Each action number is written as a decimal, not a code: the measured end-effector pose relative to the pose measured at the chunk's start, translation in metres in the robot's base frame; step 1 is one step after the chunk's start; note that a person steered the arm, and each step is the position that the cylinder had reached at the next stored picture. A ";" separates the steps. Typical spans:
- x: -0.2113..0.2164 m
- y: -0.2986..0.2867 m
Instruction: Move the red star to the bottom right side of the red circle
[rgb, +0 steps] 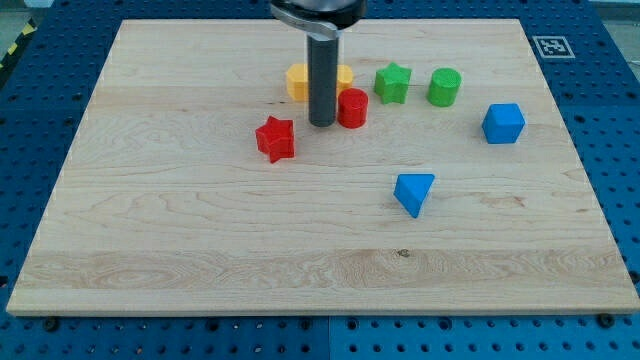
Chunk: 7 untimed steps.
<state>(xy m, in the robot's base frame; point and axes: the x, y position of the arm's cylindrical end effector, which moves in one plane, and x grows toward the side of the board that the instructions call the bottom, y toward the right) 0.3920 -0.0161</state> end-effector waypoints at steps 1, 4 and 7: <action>0.000 -0.063; 0.047 -0.111; 0.076 -0.058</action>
<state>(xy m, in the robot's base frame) 0.4679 -0.0736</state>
